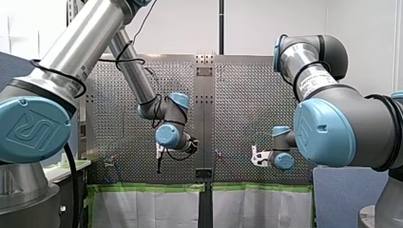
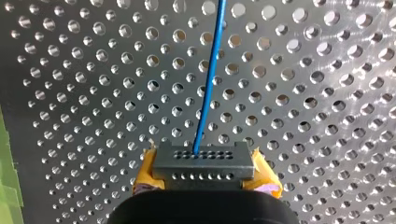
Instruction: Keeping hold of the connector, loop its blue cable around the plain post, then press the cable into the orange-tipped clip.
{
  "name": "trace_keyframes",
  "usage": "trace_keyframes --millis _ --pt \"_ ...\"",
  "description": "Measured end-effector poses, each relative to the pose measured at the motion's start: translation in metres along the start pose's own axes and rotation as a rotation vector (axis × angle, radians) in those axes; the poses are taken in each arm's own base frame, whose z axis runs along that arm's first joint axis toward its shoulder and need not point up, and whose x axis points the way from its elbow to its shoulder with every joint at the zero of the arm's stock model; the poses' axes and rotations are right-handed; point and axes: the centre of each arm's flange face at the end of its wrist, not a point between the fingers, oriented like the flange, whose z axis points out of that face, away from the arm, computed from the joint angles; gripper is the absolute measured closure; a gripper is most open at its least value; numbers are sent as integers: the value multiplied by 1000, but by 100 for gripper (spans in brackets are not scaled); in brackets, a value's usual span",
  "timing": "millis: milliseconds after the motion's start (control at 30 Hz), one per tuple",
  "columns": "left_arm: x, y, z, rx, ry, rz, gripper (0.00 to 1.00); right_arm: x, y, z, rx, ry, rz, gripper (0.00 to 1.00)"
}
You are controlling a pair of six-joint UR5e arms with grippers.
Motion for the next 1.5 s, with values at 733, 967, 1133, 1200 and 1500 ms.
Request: trace_keyframes --millis 733,967,1133,1200,1500 --pt "-15 26 -89 5 3 1 0 98 12 3 -73 83 124 100" --pt "-25 31 -106 7 -22 -8 0 139 15 -2 -131 111 128 100" --pt "-42 30 -110 13 -62 -22 0 167 19 -9 -175 115 130 100" --pt "-48 29 -112 16 -76 -27 0 177 21 -12 -192 115 132 100" --pt "-80 28 -122 29 -160 -58 0 201 28 -30 -259 80 134 100"
